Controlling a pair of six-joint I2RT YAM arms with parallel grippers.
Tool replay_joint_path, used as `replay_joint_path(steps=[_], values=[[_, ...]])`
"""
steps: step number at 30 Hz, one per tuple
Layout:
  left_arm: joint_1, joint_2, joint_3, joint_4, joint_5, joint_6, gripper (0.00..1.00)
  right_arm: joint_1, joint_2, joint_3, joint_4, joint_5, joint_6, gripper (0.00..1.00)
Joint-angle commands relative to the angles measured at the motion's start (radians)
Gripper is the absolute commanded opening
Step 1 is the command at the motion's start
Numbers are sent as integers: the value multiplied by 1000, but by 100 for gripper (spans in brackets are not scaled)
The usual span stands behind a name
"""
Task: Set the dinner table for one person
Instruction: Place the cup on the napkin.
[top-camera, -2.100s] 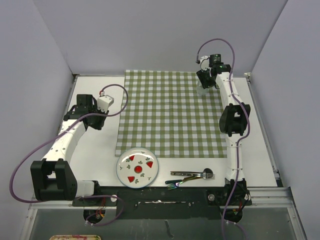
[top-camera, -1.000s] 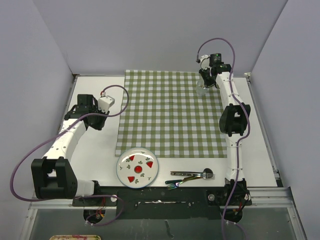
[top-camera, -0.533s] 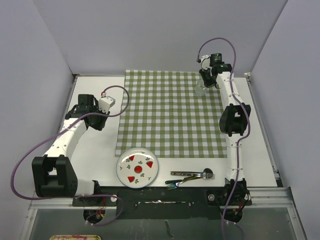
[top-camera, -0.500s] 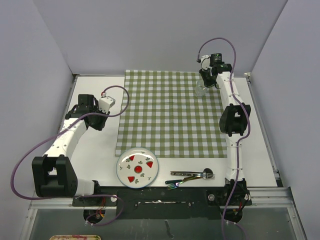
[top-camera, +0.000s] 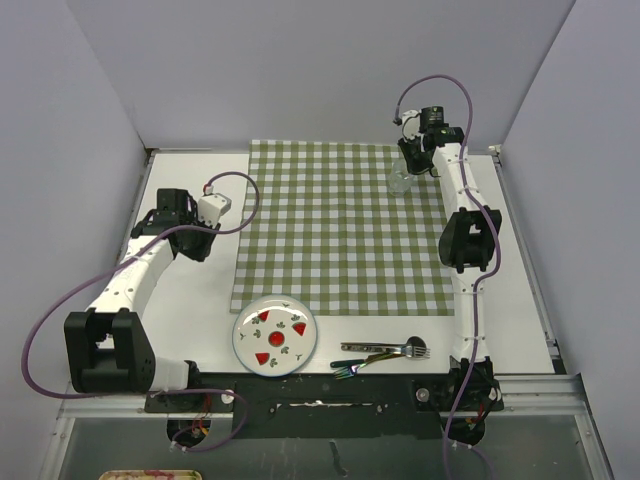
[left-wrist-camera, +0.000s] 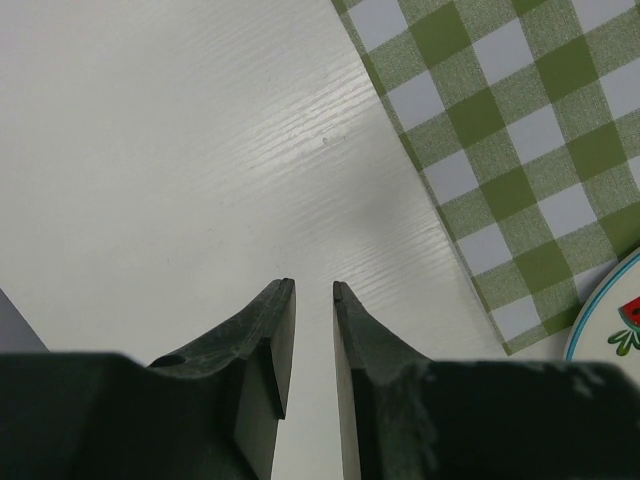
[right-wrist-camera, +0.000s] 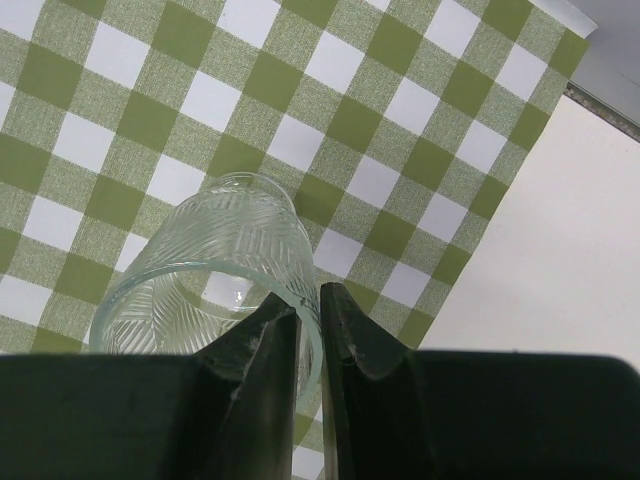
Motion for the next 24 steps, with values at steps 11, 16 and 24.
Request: replay_joint_path(steps=[11,16,24], values=[[-4,13,18,9,30,20,21,17,9,53,47,5,-3,32],[-6,19,18,9,29,24,21,17,10,52,48,6,-2,34],[-5,23,17,7,30,27,21,14,8,49,51,9,-10,35]])
